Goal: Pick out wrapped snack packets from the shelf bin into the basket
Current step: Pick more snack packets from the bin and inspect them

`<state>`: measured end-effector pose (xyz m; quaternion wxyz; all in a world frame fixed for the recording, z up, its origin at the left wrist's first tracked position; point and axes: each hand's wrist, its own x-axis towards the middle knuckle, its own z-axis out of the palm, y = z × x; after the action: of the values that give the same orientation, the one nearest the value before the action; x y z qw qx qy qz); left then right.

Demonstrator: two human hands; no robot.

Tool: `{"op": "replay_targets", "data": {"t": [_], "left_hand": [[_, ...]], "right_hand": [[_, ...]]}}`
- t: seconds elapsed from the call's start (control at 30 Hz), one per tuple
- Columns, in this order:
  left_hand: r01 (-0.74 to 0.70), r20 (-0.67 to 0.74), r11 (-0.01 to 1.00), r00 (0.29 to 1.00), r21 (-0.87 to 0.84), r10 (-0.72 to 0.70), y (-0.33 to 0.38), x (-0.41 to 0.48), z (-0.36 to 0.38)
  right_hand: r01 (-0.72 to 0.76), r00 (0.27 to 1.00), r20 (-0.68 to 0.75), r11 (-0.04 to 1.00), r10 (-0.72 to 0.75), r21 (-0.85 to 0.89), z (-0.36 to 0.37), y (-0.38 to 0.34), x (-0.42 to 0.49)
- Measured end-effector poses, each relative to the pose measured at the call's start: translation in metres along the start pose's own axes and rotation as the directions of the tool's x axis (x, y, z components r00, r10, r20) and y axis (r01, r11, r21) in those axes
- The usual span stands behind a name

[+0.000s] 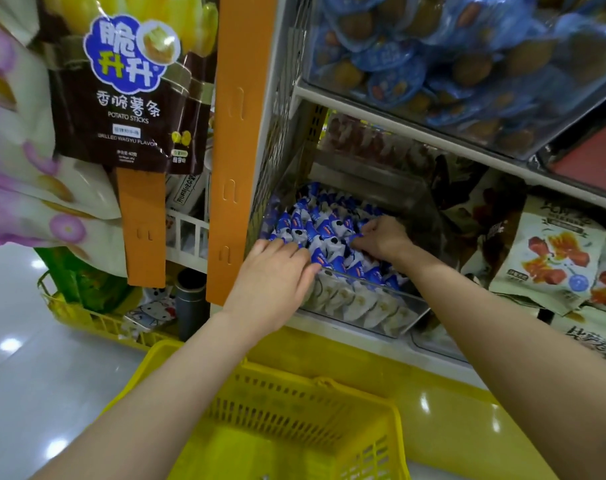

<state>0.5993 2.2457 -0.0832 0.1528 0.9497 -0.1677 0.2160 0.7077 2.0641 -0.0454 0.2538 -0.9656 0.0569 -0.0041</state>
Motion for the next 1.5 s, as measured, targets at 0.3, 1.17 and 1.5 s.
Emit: {"op": "replay_targets", "data": {"t": [0.3,1.17,1.5], "left_hand": [[0.096,-0.089,0.920,0.986,-0.379,-0.139,0.012,-0.005,-0.014],[0.503,0.397,0.178,0.817,-0.846,-0.418,0.029,-0.093,-0.019],[0.576,0.439,0.202,0.768,-0.792,-0.467,0.023,-0.093,-0.006]], "right_hand": [[0.194,0.953,-0.298,0.857,-0.050,0.477,-0.032,-0.023,-0.051],[0.397,0.918,-0.152,0.848,-0.366,0.351,0.059,0.007,-0.176],[0.504,0.855,-0.032,0.816,-0.517,0.284,0.059,0.011,-0.179]]}}
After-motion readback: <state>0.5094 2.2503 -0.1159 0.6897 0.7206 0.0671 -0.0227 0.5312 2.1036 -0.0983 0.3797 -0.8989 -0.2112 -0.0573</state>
